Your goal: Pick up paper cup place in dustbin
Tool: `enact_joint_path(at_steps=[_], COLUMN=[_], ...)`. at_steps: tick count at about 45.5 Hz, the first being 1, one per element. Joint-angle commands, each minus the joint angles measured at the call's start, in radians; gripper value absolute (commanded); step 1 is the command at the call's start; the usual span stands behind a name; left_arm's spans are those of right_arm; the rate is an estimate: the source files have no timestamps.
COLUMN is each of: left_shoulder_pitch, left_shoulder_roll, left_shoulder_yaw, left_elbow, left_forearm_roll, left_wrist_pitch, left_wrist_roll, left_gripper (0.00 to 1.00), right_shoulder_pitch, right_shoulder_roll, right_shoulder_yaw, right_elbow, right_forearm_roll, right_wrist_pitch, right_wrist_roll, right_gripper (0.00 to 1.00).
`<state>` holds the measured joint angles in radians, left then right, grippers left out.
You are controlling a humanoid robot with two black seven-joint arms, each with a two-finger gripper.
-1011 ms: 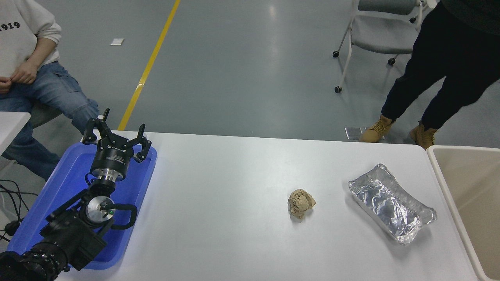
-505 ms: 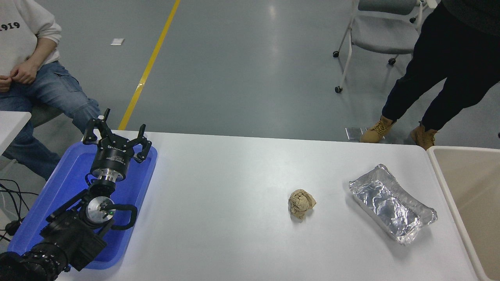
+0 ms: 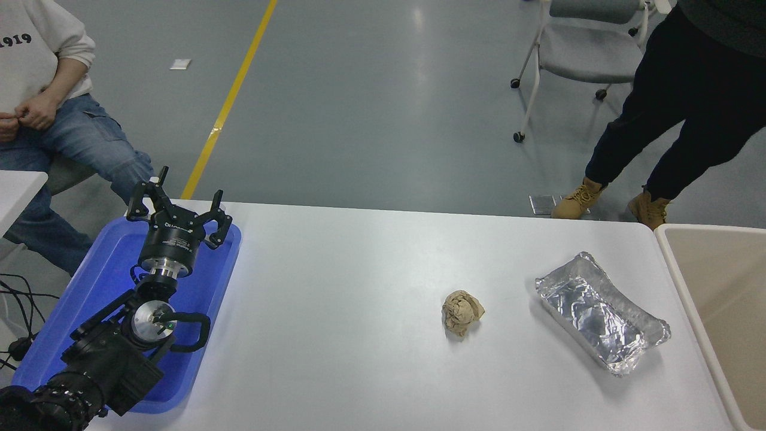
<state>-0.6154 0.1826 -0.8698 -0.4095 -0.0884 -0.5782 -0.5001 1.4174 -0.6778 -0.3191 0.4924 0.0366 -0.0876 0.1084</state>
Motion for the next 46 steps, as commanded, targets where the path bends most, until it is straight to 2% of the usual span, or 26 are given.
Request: enact_joint_path(at_steps=[1, 12, 16, 25, 46], left_shoulder_pitch=[0.000, 0.000, 0.000, 0.000, 0.000], left_shoulder_roll=[0.000, 0.000, 0.000, 0.000, 0.000], left_shoulder_yaw=[0.000, 0.000, 0.000, 0.000, 0.000], left_elbow=[0.000, 0.000, 0.000, 0.000, 0.000], left_forearm_roll=[-0.001, 0.001, -0.001, 0.001, 0.001], left_wrist_pitch=[0.000, 0.000, 0.000, 0.000, 0.001], left_wrist_roll=[0.000, 0.000, 0.000, 0.000, 0.000], left_gripper=[1.00, 1.00, 1.00, 1.00, 1.00], right_shoulder_pitch=[0.187, 0.368, 0.406, 0.446, 0.506], right_shoulder_roll=[-0.005, 0.023, 0.053, 0.135, 0.348], right_shoulder_yaw=[-0.233, -0.445, -0.518, -0.620, -0.739], right_elbow=[0.098, 0.282, 0.324, 0.423, 0.598], right_forearm_roll=[-0.081, -0.086, -0.127, -0.211, -0.219], right_wrist_pitch=[0.159, 0.431, 0.508, 0.597, 0.793], right_wrist_roll=[0.000, 0.000, -0.001, -0.003, -0.004], right_gripper=[1.00, 1.00, 1.00, 1.00, 1.00])
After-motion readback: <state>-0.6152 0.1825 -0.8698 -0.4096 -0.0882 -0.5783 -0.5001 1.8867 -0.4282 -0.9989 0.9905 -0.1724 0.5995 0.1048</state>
